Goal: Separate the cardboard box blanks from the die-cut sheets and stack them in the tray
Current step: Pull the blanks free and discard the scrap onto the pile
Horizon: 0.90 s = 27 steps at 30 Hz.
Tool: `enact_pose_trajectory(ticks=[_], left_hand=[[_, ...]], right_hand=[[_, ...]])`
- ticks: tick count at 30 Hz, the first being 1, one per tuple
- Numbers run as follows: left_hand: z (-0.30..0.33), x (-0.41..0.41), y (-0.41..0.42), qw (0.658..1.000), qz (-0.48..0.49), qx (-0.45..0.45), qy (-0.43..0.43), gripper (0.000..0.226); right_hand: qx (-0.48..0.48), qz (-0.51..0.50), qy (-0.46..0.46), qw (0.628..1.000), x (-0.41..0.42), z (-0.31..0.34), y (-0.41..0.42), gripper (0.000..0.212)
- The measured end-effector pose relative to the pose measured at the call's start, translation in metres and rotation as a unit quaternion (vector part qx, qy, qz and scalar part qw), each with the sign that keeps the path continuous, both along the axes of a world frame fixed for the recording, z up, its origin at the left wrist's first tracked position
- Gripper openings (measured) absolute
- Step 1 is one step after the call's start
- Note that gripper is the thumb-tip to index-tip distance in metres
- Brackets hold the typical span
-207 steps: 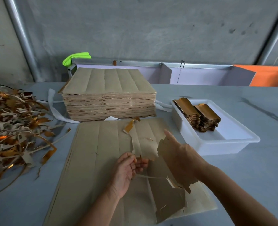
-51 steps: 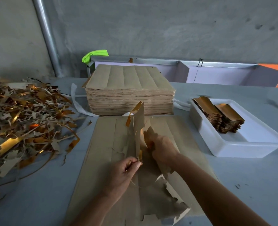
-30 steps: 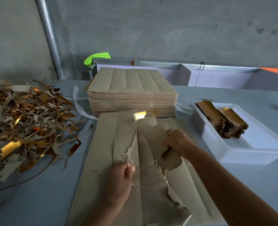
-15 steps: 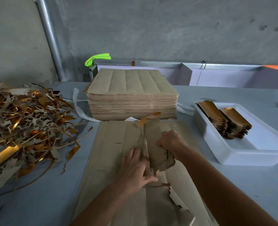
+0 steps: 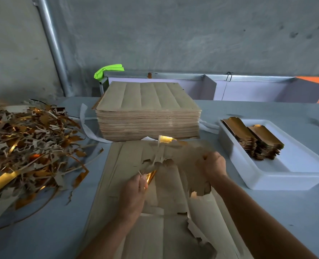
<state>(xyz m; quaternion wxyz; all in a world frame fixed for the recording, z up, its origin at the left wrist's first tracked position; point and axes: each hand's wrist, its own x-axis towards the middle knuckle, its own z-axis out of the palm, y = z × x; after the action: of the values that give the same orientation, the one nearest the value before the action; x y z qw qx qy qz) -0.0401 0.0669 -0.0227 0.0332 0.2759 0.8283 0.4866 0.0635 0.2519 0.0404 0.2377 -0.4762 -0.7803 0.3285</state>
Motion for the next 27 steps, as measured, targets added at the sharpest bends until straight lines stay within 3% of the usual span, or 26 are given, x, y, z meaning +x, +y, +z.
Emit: enact_pose_trajectory(ticks=[3,5,8,12,15,18,20,23,25,27], left_hand=[[0.005,-0.007,0.005,0.992,0.076,0.075,-0.064,0.032],[0.009,-0.011,0.007,0.993,0.096,0.051,-0.036,0.035],[0.024,-0.005,0.014,0.985,0.080,-0.111,0.108,0.032],[0.040,-0.002,0.044,0.907,0.058,-0.322,0.266,0.070],[0.048,-0.001,0.065,0.851,0.013,-0.427,0.305,0.066],[0.059,-0.004,0.086,0.808,-0.032,-0.529,0.259,0.057],[0.065,-0.009,0.098,0.814,-0.056,-0.538,0.211,0.054],[0.061,-0.022,0.108,0.861,-0.094,-0.465,0.184,0.045],[0.056,-0.028,0.109,0.876,-0.107,-0.417,0.217,0.031],[0.052,-0.031,0.110,0.866,-0.113,-0.407,0.270,0.028]], right_hand=[[-0.023,-0.039,0.017,0.999,0.005,0.000,0.007,0.021],[-0.030,-0.034,0.018,0.999,0.007,0.001,0.009,0.021],[-0.045,0.015,0.014,0.999,0.003,0.002,0.002,0.014],[-0.018,0.088,-0.017,0.996,-0.001,0.007,-0.010,0.014],[0.005,0.125,-0.025,0.992,0.001,0.012,-0.013,0.017],[0.016,0.144,-0.022,0.989,0.005,0.016,-0.012,0.017],[0.012,0.154,-0.020,0.988,0.008,0.018,-0.010,0.016],[0.008,0.174,-0.017,0.985,0.011,0.021,-0.008,0.017],[0.005,0.183,-0.011,0.983,0.012,0.023,-0.008,0.017],[-0.006,0.182,-0.002,0.983,0.014,0.025,-0.009,0.018]])
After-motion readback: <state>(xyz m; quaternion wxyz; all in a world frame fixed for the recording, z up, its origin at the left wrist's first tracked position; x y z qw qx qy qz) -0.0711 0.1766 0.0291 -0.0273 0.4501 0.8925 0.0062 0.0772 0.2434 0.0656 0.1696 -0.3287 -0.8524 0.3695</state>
